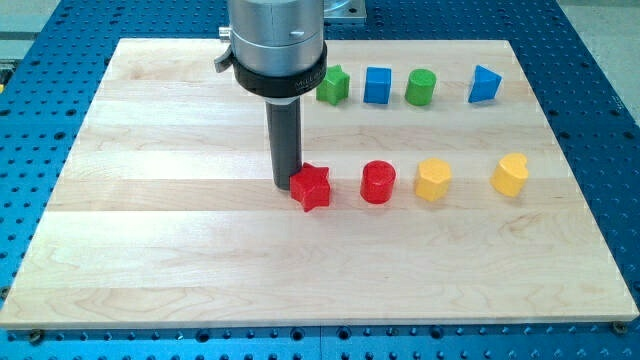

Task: Push the yellow heart into the yellow hexagon

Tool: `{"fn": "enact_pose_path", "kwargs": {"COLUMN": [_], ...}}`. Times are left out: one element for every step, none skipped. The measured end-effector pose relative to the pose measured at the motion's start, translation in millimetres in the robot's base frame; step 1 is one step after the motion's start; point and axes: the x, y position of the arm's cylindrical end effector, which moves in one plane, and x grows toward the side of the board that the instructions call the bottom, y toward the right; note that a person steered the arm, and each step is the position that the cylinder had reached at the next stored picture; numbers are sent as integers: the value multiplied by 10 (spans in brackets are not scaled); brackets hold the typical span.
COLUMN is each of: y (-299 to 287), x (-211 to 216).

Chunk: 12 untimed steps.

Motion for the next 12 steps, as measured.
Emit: {"fn": "enact_pose_path", "kwargs": {"y": [-18,648,1274,2226,2714,3076,3262,3315,3154,3051,2903,2337], "x": [-261,-795,-800,-950,-1219,-1568,-1225,-694,-296,123,2,-84]}}
